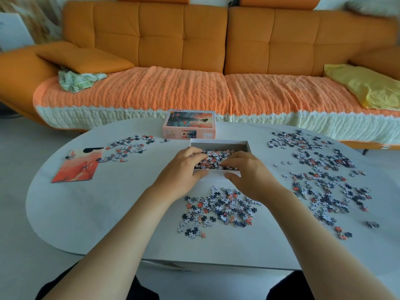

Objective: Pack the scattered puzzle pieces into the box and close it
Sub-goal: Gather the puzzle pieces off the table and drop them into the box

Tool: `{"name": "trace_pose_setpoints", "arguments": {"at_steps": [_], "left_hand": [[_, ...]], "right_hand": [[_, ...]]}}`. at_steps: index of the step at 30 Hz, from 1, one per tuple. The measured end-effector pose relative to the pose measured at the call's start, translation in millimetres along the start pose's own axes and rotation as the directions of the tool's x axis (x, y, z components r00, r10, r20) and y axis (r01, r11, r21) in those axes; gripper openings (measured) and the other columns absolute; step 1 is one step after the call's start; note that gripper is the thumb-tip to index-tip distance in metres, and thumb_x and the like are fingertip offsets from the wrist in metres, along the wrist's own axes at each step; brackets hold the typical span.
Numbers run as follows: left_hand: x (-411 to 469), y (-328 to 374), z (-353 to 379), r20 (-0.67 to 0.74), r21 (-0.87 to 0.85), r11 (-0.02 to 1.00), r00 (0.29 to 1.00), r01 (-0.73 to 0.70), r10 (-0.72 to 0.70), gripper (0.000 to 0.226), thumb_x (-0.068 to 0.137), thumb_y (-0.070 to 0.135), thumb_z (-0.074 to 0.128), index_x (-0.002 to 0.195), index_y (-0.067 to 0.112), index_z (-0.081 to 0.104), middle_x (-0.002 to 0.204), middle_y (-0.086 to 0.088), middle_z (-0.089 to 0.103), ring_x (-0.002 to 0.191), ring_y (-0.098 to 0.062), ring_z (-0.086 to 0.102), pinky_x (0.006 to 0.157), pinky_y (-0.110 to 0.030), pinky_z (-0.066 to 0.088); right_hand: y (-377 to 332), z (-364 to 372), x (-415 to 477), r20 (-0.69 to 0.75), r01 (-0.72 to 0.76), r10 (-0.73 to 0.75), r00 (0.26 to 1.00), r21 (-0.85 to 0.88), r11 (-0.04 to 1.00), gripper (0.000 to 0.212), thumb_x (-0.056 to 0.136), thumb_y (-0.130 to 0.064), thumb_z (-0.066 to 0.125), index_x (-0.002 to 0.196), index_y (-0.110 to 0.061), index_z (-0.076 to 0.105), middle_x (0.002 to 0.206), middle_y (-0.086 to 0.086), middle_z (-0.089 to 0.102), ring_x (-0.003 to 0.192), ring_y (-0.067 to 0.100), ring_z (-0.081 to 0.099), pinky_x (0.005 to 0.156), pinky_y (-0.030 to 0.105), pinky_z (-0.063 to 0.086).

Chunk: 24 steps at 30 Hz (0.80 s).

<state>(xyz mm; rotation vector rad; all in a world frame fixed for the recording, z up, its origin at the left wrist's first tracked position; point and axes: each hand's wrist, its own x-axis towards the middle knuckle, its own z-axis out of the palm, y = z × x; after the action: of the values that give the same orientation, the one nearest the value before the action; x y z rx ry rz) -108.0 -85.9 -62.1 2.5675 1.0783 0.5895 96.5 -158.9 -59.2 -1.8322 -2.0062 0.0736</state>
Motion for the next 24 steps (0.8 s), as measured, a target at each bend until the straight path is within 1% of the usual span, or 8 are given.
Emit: {"name": "trace_pose_setpoints", "arguments": {"at_steps": [3,7,9,12,14,17,20,24], "left_hand": [[-2,3,-1,-0.054,0.010,1.000,0.998,-0.019,0.020,0.049,0.094,0.032,0.061,0.140,0.021,0.050,0.146,0.005,0.040,0.133,-0.015,0.037,0.108,-0.035,0.034],[-11,12,-6,-0.199,0.048,0.983,0.963,-0.176,0.182,0.032,0.087,0.028,0.069,0.116,0.015,0.065,0.114,0.005,0.057,0.105,-0.017,0.054,0.088,-0.035,0.049],[-20,22,-6,-0.079,-0.023,0.986,0.983,-0.166,0.163,0.033,0.086,0.037,0.068,0.115,0.022,0.063,0.111,0.010,0.057,0.099,-0.012,0.056,0.082,-0.035,0.052],[-31,28,4,0.248,0.060,0.992,0.964,-0.114,0.096,0.067,0.081,0.063,0.061,0.139,0.033,0.046,0.137,0.013,0.043,0.127,-0.009,0.038,0.103,-0.035,0.042],[-36,28,8,0.352,0.130,0.985,0.934,-0.113,0.061,0.079,0.079,0.067,0.059,0.146,0.032,0.036,0.144,0.012,0.033,0.134,-0.010,0.026,0.109,-0.036,0.034],[-37,29,10,0.365,0.078,0.993,0.929,-0.091,0.057,0.070,0.085,0.054,0.062,0.147,0.030,0.039,0.137,0.012,0.035,0.130,-0.008,0.027,0.108,-0.033,0.034],[-34,30,10,0.315,-0.012,0.998,0.947,-0.056,0.057,0.049,0.090,0.037,0.064,0.137,0.026,0.054,0.124,0.011,0.045,0.120,-0.007,0.040,0.102,-0.032,0.041],[-30,28,9,0.254,-0.083,0.996,0.967,-0.011,0.032,0.030,0.090,0.024,0.067,0.120,0.024,0.067,0.109,0.010,0.052,0.101,-0.009,0.054,0.092,-0.028,0.047]], "right_hand": [[-4,-2,-3,-0.079,0.042,-0.043,0.996,-0.013,0.999,0.036,0.082,-0.017,0.075,0.117,-0.020,0.069,0.114,0.000,0.062,0.106,0.022,0.055,0.093,0.037,0.048],[-16,-14,-15,-0.070,0.090,-0.086,0.994,0.063,0.994,0.028,0.083,-0.019,0.073,0.110,-0.022,0.071,0.101,-0.007,0.059,0.072,0.001,0.048,0.071,0.024,0.044],[-24,-21,-23,0.082,0.073,-0.077,0.994,0.051,0.996,0.030,0.085,-0.033,0.069,0.114,-0.027,0.069,0.106,-0.010,0.060,0.069,-0.002,0.049,0.070,0.023,0.041],[-31,-22,-35,0.317,0.027,0.026,0.948,-0.162,0.986,0.059,0.080,-0.061,0.063,0.131,-0.032,0.057,0.127,-0.014,0.051,0.098,0.010,0.059,0.083,0.028,0.047],[-33,-19,-41,0.378,-0.006,0.089,0.921,-0.215,0.977,0.067,0.077,-0.066,0.061,0.132,-0.029,0.054,0.127,-0.008,0.048,0.107,0.016,0.055,0.088,0.034,0.049],[-35,-14,-44,0.388,-0.094,0.147,0.910,-0.152,0.984,0.053,0.083,-0.056,0.062,0.127,-0.027,0.058,0.116,-0.002,0.046,0.102,0.019,0.053,0.088,0.036,0.049],[-37,-9,-43,0.361,-0.183,0.184,0.914,-0.039,0.982,0.035,0.086,-0.041,0.065,0.118,-0.027,0.064,0.104,-0.003,0.044,0.090,0.017,0.055,0.083,0.034,0.050],[-37,-9,-38,0.342,-0.255,0.226,0.912,0.042,0.966,0.040,0.082,-0.035,0.073,0.120,-0.027,0.063,0.107,-0.004,0.048,0.090,0.014,0.053,0.078,0.024,0.045]]}}
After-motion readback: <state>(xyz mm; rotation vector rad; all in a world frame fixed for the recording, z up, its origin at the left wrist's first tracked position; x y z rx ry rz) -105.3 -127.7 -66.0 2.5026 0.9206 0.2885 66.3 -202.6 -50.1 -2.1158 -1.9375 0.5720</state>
